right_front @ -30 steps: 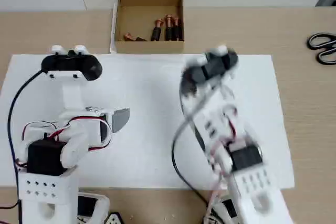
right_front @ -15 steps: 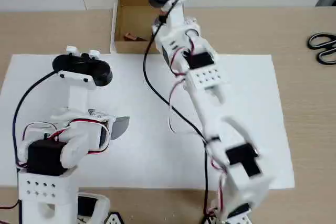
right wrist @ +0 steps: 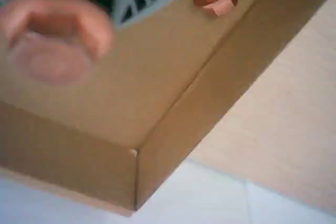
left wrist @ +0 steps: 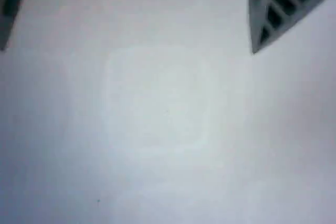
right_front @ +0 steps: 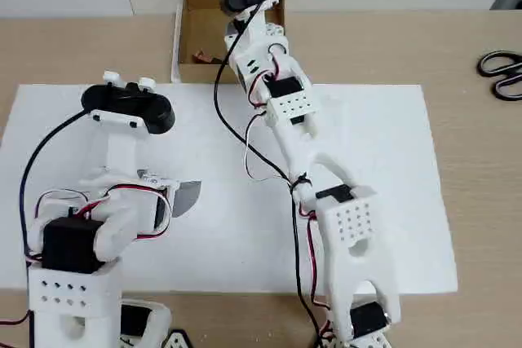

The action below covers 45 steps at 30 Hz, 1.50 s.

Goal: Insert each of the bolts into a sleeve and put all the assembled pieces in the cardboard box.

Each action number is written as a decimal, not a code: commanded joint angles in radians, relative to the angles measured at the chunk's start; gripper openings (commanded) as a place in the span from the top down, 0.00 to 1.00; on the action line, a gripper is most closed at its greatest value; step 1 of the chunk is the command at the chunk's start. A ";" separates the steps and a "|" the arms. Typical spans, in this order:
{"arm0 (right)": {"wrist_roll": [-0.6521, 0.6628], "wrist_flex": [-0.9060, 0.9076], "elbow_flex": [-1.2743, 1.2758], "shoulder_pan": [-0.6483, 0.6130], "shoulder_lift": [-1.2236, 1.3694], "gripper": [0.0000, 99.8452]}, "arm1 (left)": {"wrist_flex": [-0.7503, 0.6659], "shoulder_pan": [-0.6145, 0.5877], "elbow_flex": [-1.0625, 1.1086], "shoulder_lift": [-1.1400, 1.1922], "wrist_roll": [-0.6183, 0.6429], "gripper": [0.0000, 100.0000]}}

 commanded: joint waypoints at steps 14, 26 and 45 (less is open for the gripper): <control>0.011 -0.021 -0.407 -0.051 0.302 0.91 | 0.003 -0.008 -0.038 -0.020 -0.009 0.72; 0.015 -0.021 -0.417 -0.051 0.335 0.78 | 0.003 -0.008 -0.038 -0.020 -0.009 0.72; 0.015 0.682 -1.066 0.074 0.314 0.78 | -0.025 -0.008 -0.044 -0.020 -0.012 0.72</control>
